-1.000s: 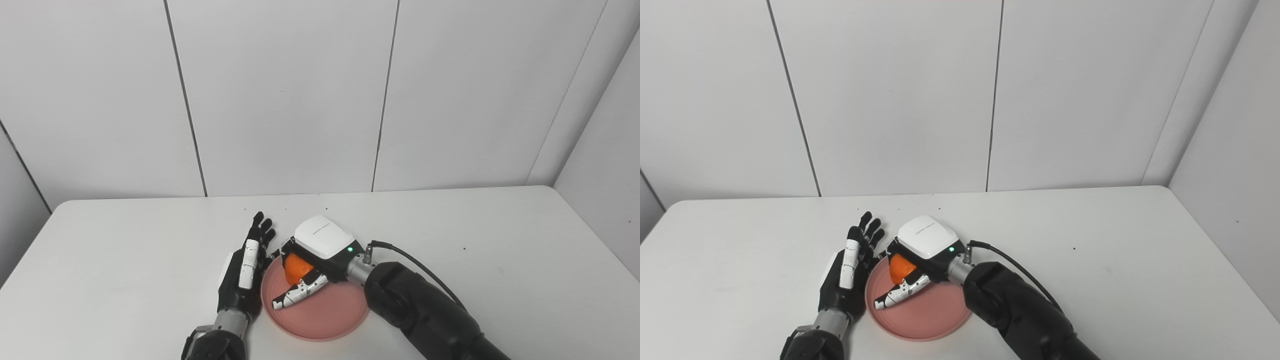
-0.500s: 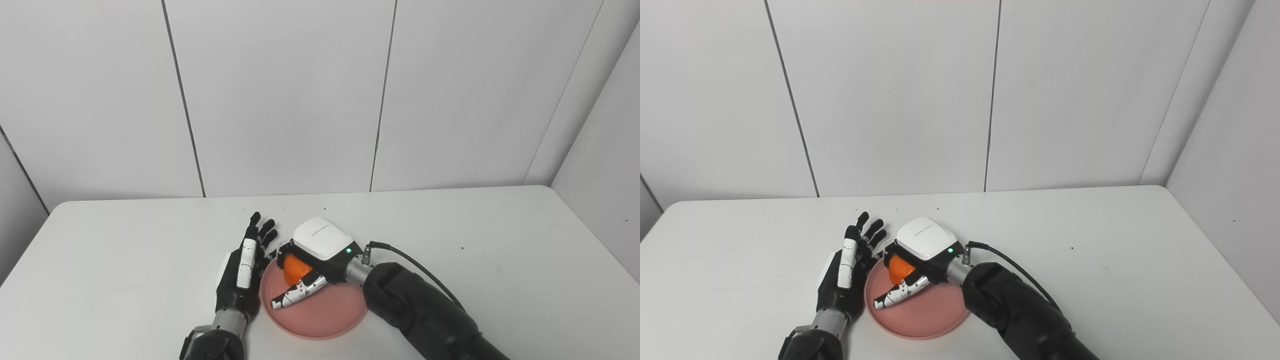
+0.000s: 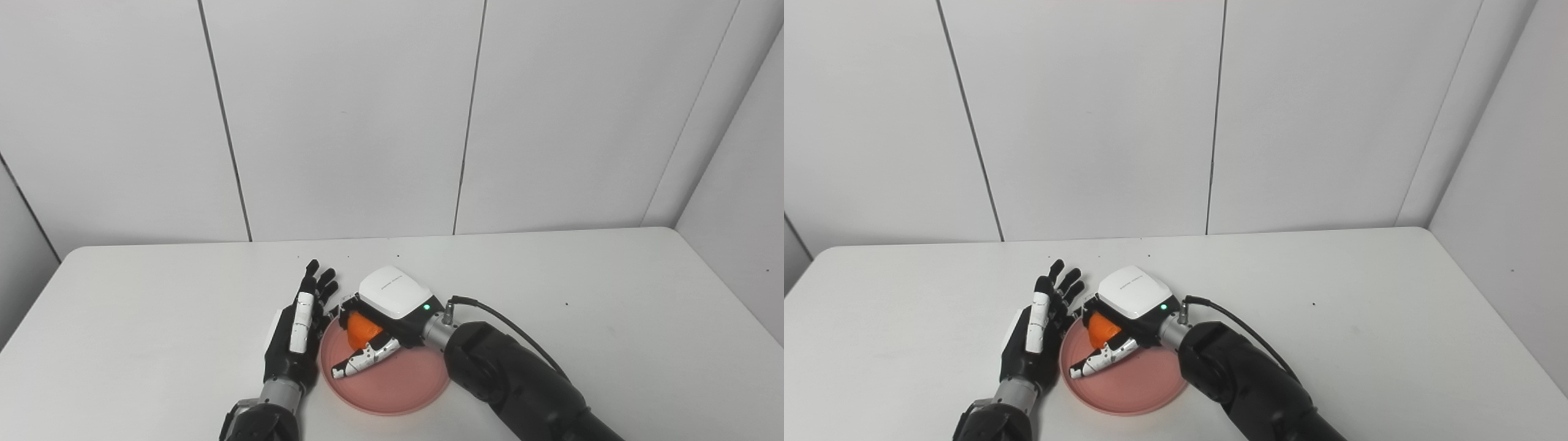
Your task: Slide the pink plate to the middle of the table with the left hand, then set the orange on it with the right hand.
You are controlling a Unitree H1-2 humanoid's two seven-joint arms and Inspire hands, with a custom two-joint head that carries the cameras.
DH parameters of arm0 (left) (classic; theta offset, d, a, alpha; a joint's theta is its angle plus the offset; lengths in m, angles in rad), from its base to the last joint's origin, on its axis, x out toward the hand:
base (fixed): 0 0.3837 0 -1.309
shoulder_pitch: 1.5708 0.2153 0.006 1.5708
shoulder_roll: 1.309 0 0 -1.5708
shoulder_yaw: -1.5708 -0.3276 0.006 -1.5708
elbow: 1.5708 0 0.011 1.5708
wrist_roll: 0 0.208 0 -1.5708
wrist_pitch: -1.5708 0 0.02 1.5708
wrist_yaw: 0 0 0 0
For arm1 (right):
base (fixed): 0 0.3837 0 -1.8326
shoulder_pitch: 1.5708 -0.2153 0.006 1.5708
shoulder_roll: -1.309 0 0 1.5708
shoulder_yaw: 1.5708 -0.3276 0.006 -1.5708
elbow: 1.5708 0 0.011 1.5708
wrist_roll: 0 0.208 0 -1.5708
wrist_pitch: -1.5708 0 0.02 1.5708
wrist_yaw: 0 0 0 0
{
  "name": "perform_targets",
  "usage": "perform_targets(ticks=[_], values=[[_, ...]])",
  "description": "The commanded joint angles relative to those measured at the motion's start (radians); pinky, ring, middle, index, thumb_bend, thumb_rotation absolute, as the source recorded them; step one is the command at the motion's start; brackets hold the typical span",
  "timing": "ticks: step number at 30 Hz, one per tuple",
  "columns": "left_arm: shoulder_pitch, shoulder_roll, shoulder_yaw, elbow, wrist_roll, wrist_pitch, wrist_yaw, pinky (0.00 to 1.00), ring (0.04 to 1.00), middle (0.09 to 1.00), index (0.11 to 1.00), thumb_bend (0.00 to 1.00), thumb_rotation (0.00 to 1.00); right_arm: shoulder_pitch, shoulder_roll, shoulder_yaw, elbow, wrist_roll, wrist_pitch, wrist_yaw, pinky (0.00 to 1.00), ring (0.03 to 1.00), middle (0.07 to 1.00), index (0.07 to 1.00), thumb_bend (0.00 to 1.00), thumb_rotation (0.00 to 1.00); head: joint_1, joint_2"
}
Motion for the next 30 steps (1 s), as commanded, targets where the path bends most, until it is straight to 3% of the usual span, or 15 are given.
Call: perform_targets(ticks=[1, 6, 11, 18, 30], values=[[0.017, -0.001, -0.003, 0.015, -0.003, 0.052, 0.005, 0.76, 0.942, 0.943, 1.000, 0.94, 0.87, -0.026, -0.018, 0.009, -0.042, -0.009, -0.008, 0.025, 0.37, 0.441, 0.492, 0.578, 0.70, 0.89, 0.000, 0.002], [0.014, 0.001, -0.002, 0.025, 0.000, 0.044, 0.006, 0.76, 0.913, 0.941, 1.000, 0.96, 0.86, -0.008, -0.052, -0.003, -0.157, -0.013, 0.016, 0.093, 0.35, 0.427, 0.494, 0.563, 0.77, 0.93, -0.003, 0.000], [0.013, 0.005, -0.004, 0.028, 0.002, 0.043, 0.001, 0.76, 0.923, 0.945, 1.000, 0.95, 0.87, 0.011, -0.076, -0.024, -0.231, -0.033, 0.016, 0.110, 0.44, 0.489, 0.554, 0.569, 0.83, 0.95, -0.005, 0.000], [0.014, 0.006, -0.005, 0.026, 0.001, 0.043, -0.005, 0.78, 0.957, 0.946, 1.000, 0.95, 0.87, 0.017, -0.097, -0.041, -0.263, -0.040, 0.013, 0.133, 0.54, 0.556, 0.592, 0.586, 0.86, 0.99, -0.005, 0.001], [0.012, 0.002, -0.001, 0.031, -0.002, 0.039, -0.005, 0.81, 0.995, 0.948, 1.000, 0.95, 0.86, 0.010, -0.110, -0.074, -0.272, -0.050, 0.001, 0.124, 0.58, 0.609, 0.636, 0.582, 0.86, 0.97, -0.004, -0.002]])
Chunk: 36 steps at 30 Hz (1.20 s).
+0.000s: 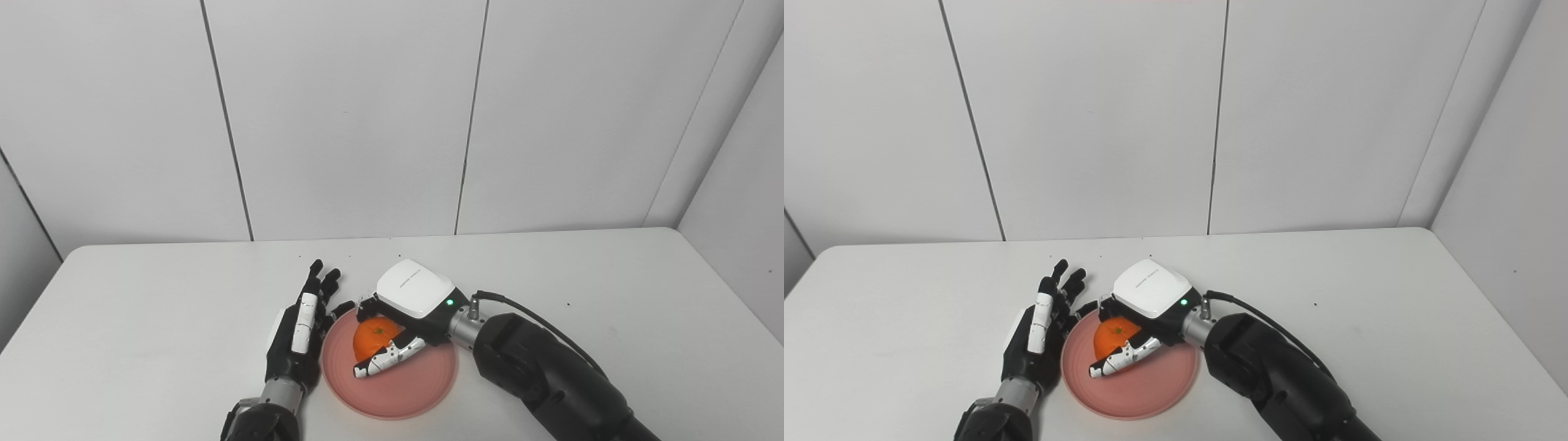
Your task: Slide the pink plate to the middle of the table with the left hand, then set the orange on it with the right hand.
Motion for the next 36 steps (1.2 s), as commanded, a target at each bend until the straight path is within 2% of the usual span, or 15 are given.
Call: perform_targets(ticks=[1, 4, 6, 8, 13, 15, 18, 21, 24, 25, 26, 31, 34, 36], values=[[0.013, 0.001, -0.002, 0.026, 0.001, 0.038, 0.008, 0.81, 0.993, 0.950, 1.000, 0.95, 0.86, -0.039, -0.014, -0.027, -0.037, 0.000, -0.004, -0.030, 0.58, 0.608, 0.635, 0.582, 0.86, 0.98, 0.002, 0.002], [0.013, 0.000, -0.002, 0.029, -0.001, 0.030, 0.005, 0.83, 0.983, 0.963, 1.000, 0.95, 0.87, -0.042, -0.013, -0.053, -0.043, 0.026, -0.008, -0.039, 0.55, 0.596, 0.629, 0.580, 0.86, 0.96, 0.003, 0.001], [0.011, 0.000, 0.001, 0.031, -0.005, 0.028, 0.005, 0.83, 0.981, 0.969, 1.000, 0.96, 0.87, -0.045, -0.011, -0.078, -0.044, 0.055, -0.017, -0.052, 0.52, 0.576, 0.616, 0.601, 0.85, 0.93, 0.003, 0.001], [0.011, -0.001, 0.003, 0.030, -0.005, 0.031, 0.008, 0.82, 0.974, 0.966, 1.000, 0.96, 0.87, -0.048, -0.010, -0.097, -0.044, 0.078, -0.022, -0.060, 0.50, 0.560, 0.609, 0.639, 0.85, 0.95, 0.003, 0.001], [0.004, 0.000, 0.015, 0.037, -0.010, 0.014, 0.010, 0.86, 0.967, 0.953, 1.000, 1.00, 0.86, -0.050, -0.008, -0.146, -0.028, 0.137, -0.028, -0.094, 0.56, 0.645, 0.685, 0.714, 0.86, 0.97, 0.006, 0.000], [0.001, 0.000, 0.024, 0.041, -0.010, -0.005, 0.016, 0.87, 0.959, 0.951, 1.000, 1.00, 0.86, -0.035, 0.002, -0.176, 0.011, 0.169, -0.053, -0.161, 0.59, 0.693, 0.723, 0.741, 0.85, 0.99, 0.005, 0.000], [-0.001, 0.001, 0.034, 0.041, 0.008, -0.047, 0.037, 0.87, 0.945, 0.940, 1.000, 1.00, 0.85, -0.009, 0.009, -0.189, 0.083, 0.151, -0.105, -0.308, 0.65, 0.760, 0.779, 0.782, 0.83, 1.00, 0.005, 0.004], [-0.008, 0.011, 0.040, 0.040, 0.020, -0.081, 0.048, 0.90, 0.951, 0.948, 1.000, 1.00, 0.85, 0.018, 0.031, -0.215, 0.138, 0.173, -0.129, -0.413, 0.70, 0.793, 0.816, 0.807, 0.81, 1.00, 0.005, 0.008], [-0.020, 0.029, 0.042, 0.045, 0.049, -0.125, 0.066, 0.97, 0.953, 0.970, 1.000, 0.96, 0.86, 0.048, 0.073, -0.270, 0.196, 0.262, -0.159, -0.490, 0.72, 0.803, 0.824, 0.800, 0.83, 1.00, 0.005, 0.007], [-0.024, 0.037, 0.040, 0.048, 0.074, -0.145, 0.083, 0.98, 0.953, 0.972, 1.000, 0.95, 0.87, 0.065, 0.095, -0.300, 0.219, 0.338, -0.181, -0.488, 0.73, 0.805, 0.825, 0.799, 0.84, 1.00, 0.005, 0.007], [-0.027, 0.042, 0.039, 0.050, 0.091, -0.159, 0.096, 0.99, 0.951, 0.973, 1.000, 0.93, 0.89, 0.076, 0.109, -0.320, 0.234, 0.391, -0.197, -0.485, 0.77, 0.845, 0.854, 0.824, 0.84, 0.99, 0.005, 0.007], [-0.040, 0.072, 0.030, 0.072, 0.150, -0.216, 0.137, 1.00, 0.996, 0.999, 1.000, 0.92, 0.94, 0.125, 0.172, -0.392, 0.309, 0.605, -0.245, -0.455, 0.86, 0.903, 0.906, 0.873, 0.85, 1.00, 0.006, 0.010], [-0.044, 0.088, 0.023, 0.087, 0.192, -0.253, 0.166, 1.00, 1.000, 1.000, 1.000, 0.90, 0.94, 0.147, 0.235, -0.454, 0.352, 0.761, -0.232, -0.432, 0.89, 0.917, 0.916, 0.886, 0.77, 1.00, 0.008, 0.012], [-0.045, 0.096, 0.018, 0.095, 0.211, -0.262, 0.177, 1.00, 1.000, 1.000, 1.000, 0.86, 0.95, 0.153, 0.274, -0.502, 0.375, 0.865, -0.207, -0.400, 0.96, 0.953, 0.944, 0.919, 0.81, 1.00, 0.008, 0.013]])
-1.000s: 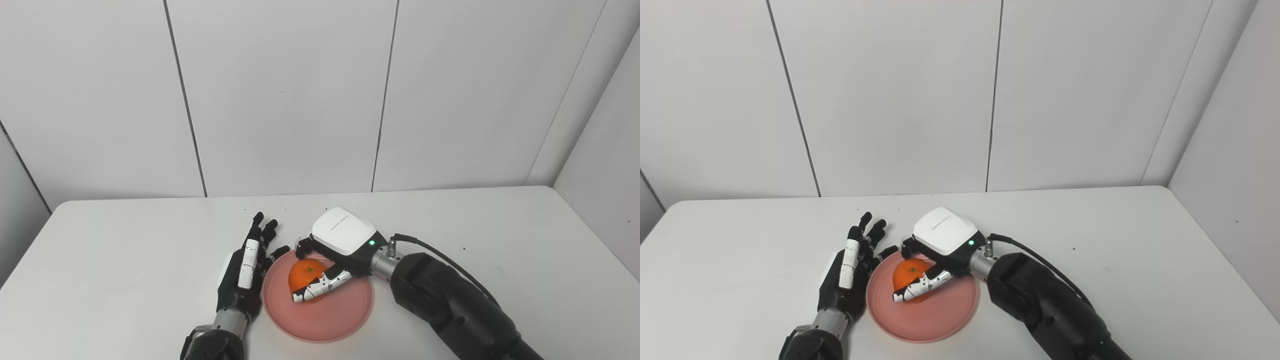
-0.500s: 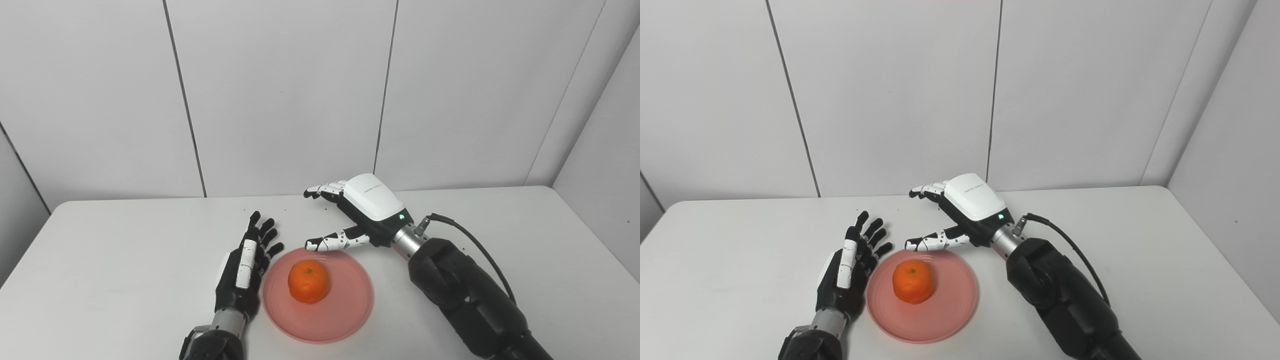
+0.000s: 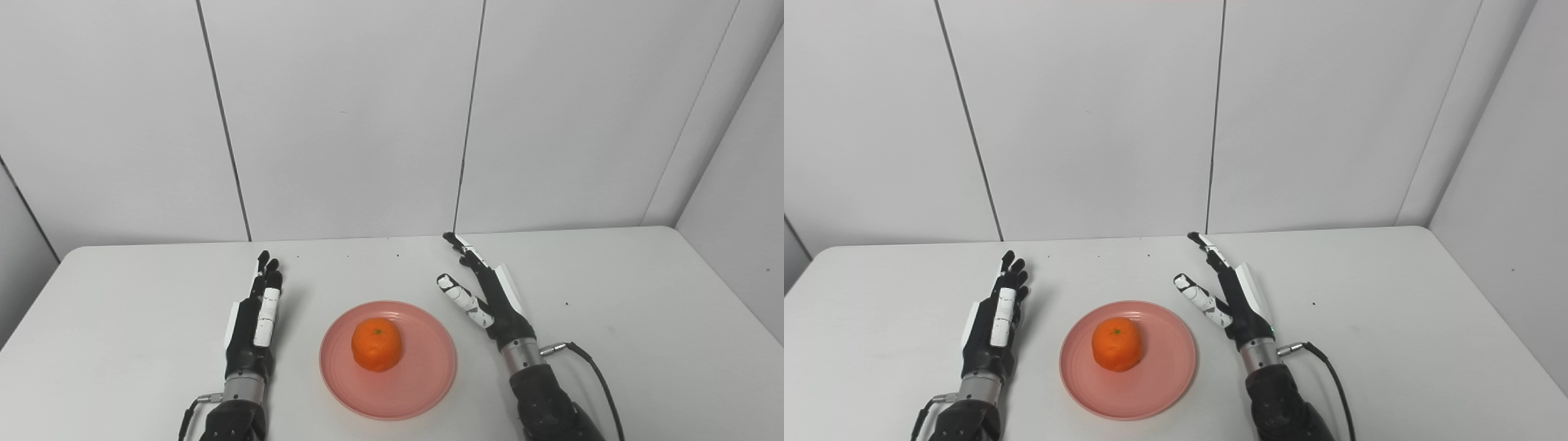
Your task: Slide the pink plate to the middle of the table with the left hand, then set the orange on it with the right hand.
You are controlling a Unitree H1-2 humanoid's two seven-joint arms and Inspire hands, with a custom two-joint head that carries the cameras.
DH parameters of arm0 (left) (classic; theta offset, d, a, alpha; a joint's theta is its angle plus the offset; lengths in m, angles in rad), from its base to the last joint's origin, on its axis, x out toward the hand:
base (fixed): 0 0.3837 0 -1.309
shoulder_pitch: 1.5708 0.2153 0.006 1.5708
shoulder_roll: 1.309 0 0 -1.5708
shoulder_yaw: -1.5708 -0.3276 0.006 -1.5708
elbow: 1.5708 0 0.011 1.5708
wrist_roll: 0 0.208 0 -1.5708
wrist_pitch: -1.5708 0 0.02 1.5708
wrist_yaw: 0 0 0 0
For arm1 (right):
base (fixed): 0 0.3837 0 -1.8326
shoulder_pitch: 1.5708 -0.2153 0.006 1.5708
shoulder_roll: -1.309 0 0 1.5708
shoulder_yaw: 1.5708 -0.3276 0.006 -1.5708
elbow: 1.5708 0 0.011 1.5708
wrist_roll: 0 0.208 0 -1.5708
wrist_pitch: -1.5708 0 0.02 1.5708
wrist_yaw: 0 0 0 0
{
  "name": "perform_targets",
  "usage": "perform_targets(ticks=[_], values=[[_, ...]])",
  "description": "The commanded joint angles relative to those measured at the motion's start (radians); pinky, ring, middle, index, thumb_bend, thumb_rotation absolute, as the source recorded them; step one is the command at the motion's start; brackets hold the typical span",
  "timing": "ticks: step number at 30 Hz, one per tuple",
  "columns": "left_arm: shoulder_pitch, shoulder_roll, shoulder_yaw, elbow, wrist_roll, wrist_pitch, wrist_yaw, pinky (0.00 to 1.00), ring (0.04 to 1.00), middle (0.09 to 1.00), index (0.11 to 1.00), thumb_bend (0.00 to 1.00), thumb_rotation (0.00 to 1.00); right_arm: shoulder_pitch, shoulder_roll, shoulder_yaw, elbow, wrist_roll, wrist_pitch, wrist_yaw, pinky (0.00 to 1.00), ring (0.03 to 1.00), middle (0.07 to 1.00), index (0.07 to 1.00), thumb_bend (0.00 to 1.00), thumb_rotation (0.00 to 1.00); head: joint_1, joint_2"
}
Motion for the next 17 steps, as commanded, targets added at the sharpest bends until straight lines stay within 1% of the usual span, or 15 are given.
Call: perform_targets(ticks=[1, 3, 5, 7, 9, 10, 11, 12, 13, 14, 15, 17], values=[[-0.011, 0.011, -0.006, 0.010, 0.028, -0.038, 0.020, 1.00, 1.000, 1.000, 1.000, 0.86, 0.96, -0.004, 0.045, -0.040, 0.026, 0.120, 0.007, 0.030, 0.98, 0.965, 0.954, 0.932, 0.82, 1.00, 0.000, 0.001], [-0.011, 0.013, -0.009, 0.010, 0.031, -0.033, 0.023, 1.00, 1.000, 1.000, 1.000, 0.87, 0.96, -0.002, 0.064, -0.067, 0.038, 0.171, 0.025, 0.045, 1.00, 0.976, 0.961, 0.940, 0.86, 1.00, 0.000, 0.002], [-0.010, 0.011, -0.009, 0.003, 0.024, -0.017, 0.021, 1.00, 1.000, 1.000, 1.000, 0.87, 0.95, -0.003, 0.093, -0.105, 0.057, 0.253, 0.031, 0.066, 1.00, 0.975, 0.963, 0.939, 0.85, 1.00, 0.001, 0.004], [-0.009, 0.007, -0.008, -0.003, 0.017, 0.001, 0.019, 1.00, 1.000, 1.000, 1.000, 0.87, 0.95, -0.002, 0.123, -0.150, 0.061, 0.358, 0.066, 0.100, 1.00, 0.978, 0.967, 0.944, 0.84, 0.99, 0.010, 0.005], [-0.007, 0.002, -0.009, -0.011, 0.014, 0.022, 0.020, 1.00, 1.000, 1.000, 1.000, 0.86, 0.95, 0.003, 0.138, -0.176, 0.051, 0.420, 0.105, 0.123, 1.00, 0.990, 0.979, 0.965, 0.82, 1.00, 0.024, 0.007], [-0.006, 0.000, -0.009, -0.014, 0.014, 0.027, 0.021, 1.00, 1.000, 1.000, 1.000, 0.86, 0.96, 0.005, 0.140, -0.182, 0.046, 0.433, 0.117, 0.129, 1.00, 0.995, 0.984, 0.974, 0.82, 1.00, 0.024, 0.007], [-0.005, -0.005, -0.011, -0.018, 0.019, 0.033, 0.025, 1.00, 1.000, 1.000, 1.000, 0.86, 0.96, 0.009, 0.141, -0.185, 0.036, 0.442, 0.134, 0.133, 1.00, 0.995, 0.985, 0.976, 0.82, 1.00, 0.046, 0.013], [-0.003, -0.008, -0.013, -0.020, 0.022, 0.037, 0.029, 1.00, 1.000, 1.000, 1.000, 0.86, 0.96, 0.012, 0.141, -0.186, 0.029, 0.448, 0.145, 0.134, 1.00, 0.992, 0.984, 0.974, 0.82, 1.00, 0.046, 0.013], [-0.002, -0.014, -0.017, -0.026, 0.029, 0.044, 0.034, 1.00, 1.000, 1.000, 1.000, 0.85, 0.97, 0.017, 0.138, -0.186, 0.016, 0.455, 0.161, 0.138, 1.00, 0.988, 0.984, 0.974, 0.81, 1.00, 0.073, 0.027], [-0.001, -0.017, -0.020, -0.031, 0.032, 0.050, 0.038, 1.00, 1.000, 1.000, 1.000, 0.85, 0.97, 0.020, 0.136, -0.185, 0.007, 0.459, 0.172, 0.141, 1.00, 0.988, 0.984, 0.974, 0.81, 1.00, 0.073, 0.027], [0.000, -0.023, -0.025, -0.042, 0.039, 0.062, 0.043, 1.00, 1.000, 1.000, 1.000, 0.85, 0.97, 0.025, 0.131, -0.184, -0.009, 0.464, 0.188, 0.146, 1.00, 0.987, 0.984, 0.974, 0.81, 1.00, 0.097, 0.045], [0.006, -0.039, -0.032, -0.071, 0.044, 0.097, 0.053, 1.00, 1.000, 1.000, 1.000, 0.84, 0.98, 0.036, 0.120, -0.181, -0.047, 0.470, 0.218, 0.155, 1.00, 0.987, 0.982, 0.974, 0.81, 1.00, 0.123, 0.069]])
